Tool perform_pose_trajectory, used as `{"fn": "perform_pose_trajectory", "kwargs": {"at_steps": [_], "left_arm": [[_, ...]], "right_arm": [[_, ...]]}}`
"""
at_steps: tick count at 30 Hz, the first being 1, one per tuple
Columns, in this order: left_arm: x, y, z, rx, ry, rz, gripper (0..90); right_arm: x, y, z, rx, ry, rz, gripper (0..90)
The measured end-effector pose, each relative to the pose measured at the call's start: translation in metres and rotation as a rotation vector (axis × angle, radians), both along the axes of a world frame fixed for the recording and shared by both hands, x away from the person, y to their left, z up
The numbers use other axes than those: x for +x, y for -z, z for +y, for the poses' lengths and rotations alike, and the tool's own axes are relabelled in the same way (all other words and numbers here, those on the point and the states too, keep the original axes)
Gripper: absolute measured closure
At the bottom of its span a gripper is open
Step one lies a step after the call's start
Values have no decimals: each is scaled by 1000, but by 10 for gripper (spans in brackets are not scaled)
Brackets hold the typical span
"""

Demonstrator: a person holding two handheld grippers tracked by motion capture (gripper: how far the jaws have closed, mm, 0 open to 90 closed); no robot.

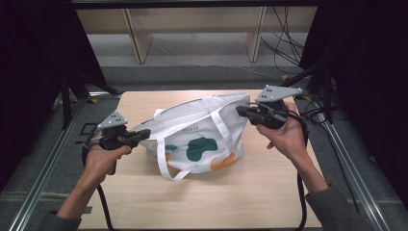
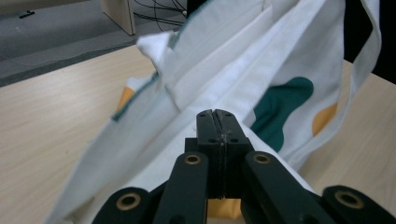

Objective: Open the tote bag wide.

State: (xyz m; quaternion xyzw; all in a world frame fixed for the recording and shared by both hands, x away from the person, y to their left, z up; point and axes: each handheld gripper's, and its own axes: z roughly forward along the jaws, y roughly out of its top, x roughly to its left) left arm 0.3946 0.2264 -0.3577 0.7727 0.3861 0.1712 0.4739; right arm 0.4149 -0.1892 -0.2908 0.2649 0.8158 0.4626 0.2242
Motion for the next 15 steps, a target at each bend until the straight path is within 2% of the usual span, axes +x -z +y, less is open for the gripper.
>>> {"fn": "perform_pose_trajectory", "kwargs": {"at_steps": [1,3,4,5,6,8,9,10,11,12,13,14,15], "left_arm": [[0,0,0,0,0,0,890],[13,-4,-4,2,-4,7,888],[17,-5,-6,7,-5,10,887],[17,-5,-6,7,-5,10,886],[24,-5,-8,28,-13,20,885],[28,-3,-9,31,-10,25,884],[32,-1,-11,22,-10,30,882],[36,3,-12,18,-14,39,882],[36,3,-12,18,-14,39,881],[41,9,-12,34,-10,50,880],[43,13,-12,29,-16,60,879],[45,18,-11,29,-20,65,878],[45,18,-11,29,-20,65,877]], "right_arm": [[4,-4,4,-7,0,-1,900],[13,-12,10,-26,1,-1,900],[18,-14,14,-28,5,-16,900],[21,-15,17,-32,13,1,900],[25,-16,20,-42,16,12,900],[30,-16,23,-50,16,6,900],[39,-14,27,-73,26,3,900],[40,-12,29,-72,33,33,900],[40,-12,29,-72,33,33,900],[47,-4,32,-107,28,50,900],[50,0,33,-128,25,56,900],[49,5,34,-135,40,105,900],[49,5,34,-135,40,105,900]]}}
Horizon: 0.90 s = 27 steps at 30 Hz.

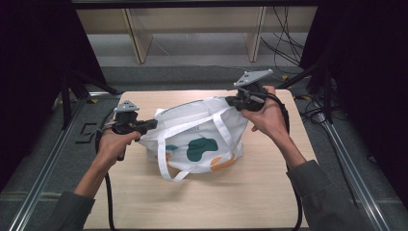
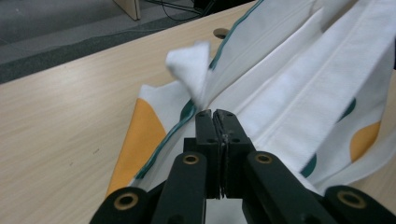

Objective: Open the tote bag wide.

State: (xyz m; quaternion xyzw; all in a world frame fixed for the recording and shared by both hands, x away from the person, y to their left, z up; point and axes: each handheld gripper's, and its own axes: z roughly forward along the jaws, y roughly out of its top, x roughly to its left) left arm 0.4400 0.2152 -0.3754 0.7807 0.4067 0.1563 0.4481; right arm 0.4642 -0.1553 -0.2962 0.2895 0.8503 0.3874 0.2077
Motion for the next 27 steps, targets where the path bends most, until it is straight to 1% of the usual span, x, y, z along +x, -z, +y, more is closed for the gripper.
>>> {"fn": "perform_pose_trajectory", "kwargs": {"at_steps": [1,2,3,4,5,6,7,8,9,10,11,12,13,14,15,16,17,18,19,20,21,22,23,24,25,26,27], "left_arm": [[4,10,1,4,-10,18,877],[6,16,2,-5,-30,21,878],[8,23,4,0,-31,36,880],[10,29,6,5,-31,53,882],[12,36,7,4,-35,69,883],[12,36,7,4,-35,69,886],[14,45,9,18,-43,88,886],[16,53,10,21,-57,97,891],[17,62,11,40,-58,114,893],[18,77,13,12,-74,131,894],[17,79,16,-26,-81,141,895],[17,79,16,-26,-81,141,895],[15,75,14,34,-68,132,895],[15,71,12,83,-48,140,895],[16,68,11,111,-43,134,895],[16,66,10,120,-46,135,894],[16,64,10,118,-43,133,892],[16,64,10,118,-43,133,889],[15,56,8,76,-37,118,886],[15,56,8,76,-37,118,882],[14,49,4,72,-24,90,880],[13,45,0,53,-23,79,880],[15,34,-13,48,8,63,872],[15,34,-13,48,8,63,871],[19,27,-32,43,39,53,867],[22,25,-41,55,62,55,865],[25,24,-51,65,66,44,864]], "right_arm": [[2,13,0,-36,-5,20,900],[2,21,0,-49,-3,26,900],[2,30,0,-73,-2,51,900],[2,39,-1,-98,-14,56,900],[3,50,-3,-113,-25,65,900],[3,50,-3,-113,-25,65,900],[1,61,-4,-124,-1,102,900],[1,76,-6,-130,10,119,900],[2,87,-8,-150,-7,134,900],[2,109,-10,-139,-1,154,900],[1,119,-10,-134,-4,174,900],[0,127,-10,-145,-6,181,900],[-3,133,-8,-139,16,225,900],[-4,137,-6,-165,-2,224,900],[-4,139,-3,-183,-7,201,900],[-3,137,-1,-195,-12,172,900],[-3,131,-1,-207,-7,200,900],[-4,126,-1,-190,10,202,900],[-2,121,-3,-166,12,159,900],[-2,121,-3,-166,12,159,900],[-3,105,-2,-85,17,127,900],[-3,105,-2,-85,17,127,900],[2,96,4,-44,3,101,900],[5,92,9,-36,1,109,900],[9,92,16,-32,0,103,900],[12,91,23,-48,-13,121,900],[15,95,31,-48,-14,126,900]]}}
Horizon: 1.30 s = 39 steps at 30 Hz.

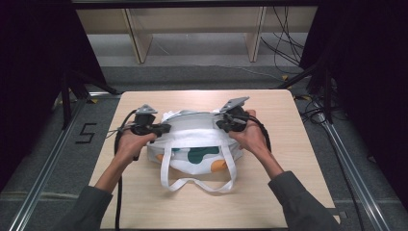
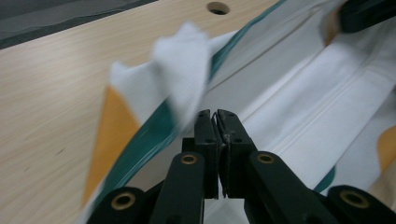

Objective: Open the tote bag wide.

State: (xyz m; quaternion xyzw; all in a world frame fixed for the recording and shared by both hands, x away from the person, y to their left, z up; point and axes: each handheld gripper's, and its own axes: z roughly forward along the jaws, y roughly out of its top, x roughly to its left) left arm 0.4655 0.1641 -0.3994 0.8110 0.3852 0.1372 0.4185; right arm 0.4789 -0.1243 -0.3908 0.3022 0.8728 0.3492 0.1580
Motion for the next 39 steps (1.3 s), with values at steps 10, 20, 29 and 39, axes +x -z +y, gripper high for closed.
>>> {"fn": "perform_pose_trajectory", "kwargs": {"at_steps": [10,20,29,39], "left_arm": [[69,19,-28,53,-93,142,893],[58,16,-14,10,-100,106,883],[1,29,-19,68,104,119,866],[-61,67,-15,210,278,136,896]], "right_arm": [[-47,45,12,-138,-206,188,900],[-62,46,11,-79,-198,156,895],[-6,8,43,-120,-141,12,900],[94,48,48,-251,135,85,900]]}}
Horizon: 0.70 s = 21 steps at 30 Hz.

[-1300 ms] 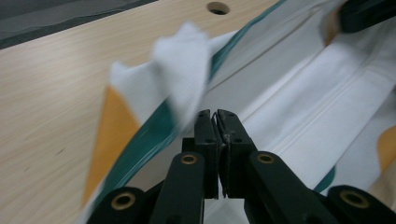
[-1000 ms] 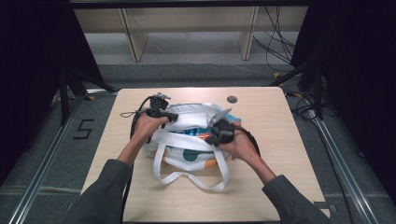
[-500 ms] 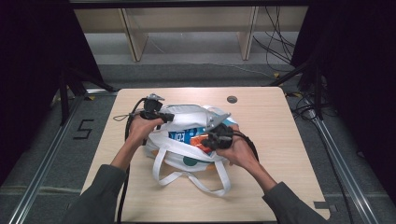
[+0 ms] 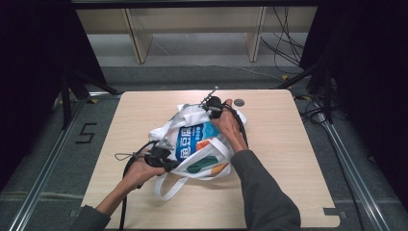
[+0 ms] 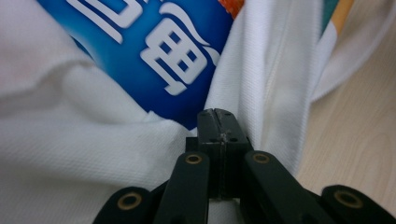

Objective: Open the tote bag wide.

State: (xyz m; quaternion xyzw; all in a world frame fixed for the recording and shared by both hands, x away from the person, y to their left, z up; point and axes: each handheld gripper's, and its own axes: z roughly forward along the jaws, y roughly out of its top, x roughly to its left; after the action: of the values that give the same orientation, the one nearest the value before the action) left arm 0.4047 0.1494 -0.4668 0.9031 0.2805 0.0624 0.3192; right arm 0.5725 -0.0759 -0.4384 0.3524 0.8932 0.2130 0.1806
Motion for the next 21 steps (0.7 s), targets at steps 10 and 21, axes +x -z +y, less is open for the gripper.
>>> {"fn": "perform_pose_trajectory", "kwargs": {"at_steps": [10,21], "left_arm": [[16,-24,-2,-103,-67,-25,849],[102,-44,-15,-7,-249,-48,864]], "right_arm": [[-10,-24,-24,148,-19,-13,887],[-116,-28,-54,111,-287,96,900]]}}
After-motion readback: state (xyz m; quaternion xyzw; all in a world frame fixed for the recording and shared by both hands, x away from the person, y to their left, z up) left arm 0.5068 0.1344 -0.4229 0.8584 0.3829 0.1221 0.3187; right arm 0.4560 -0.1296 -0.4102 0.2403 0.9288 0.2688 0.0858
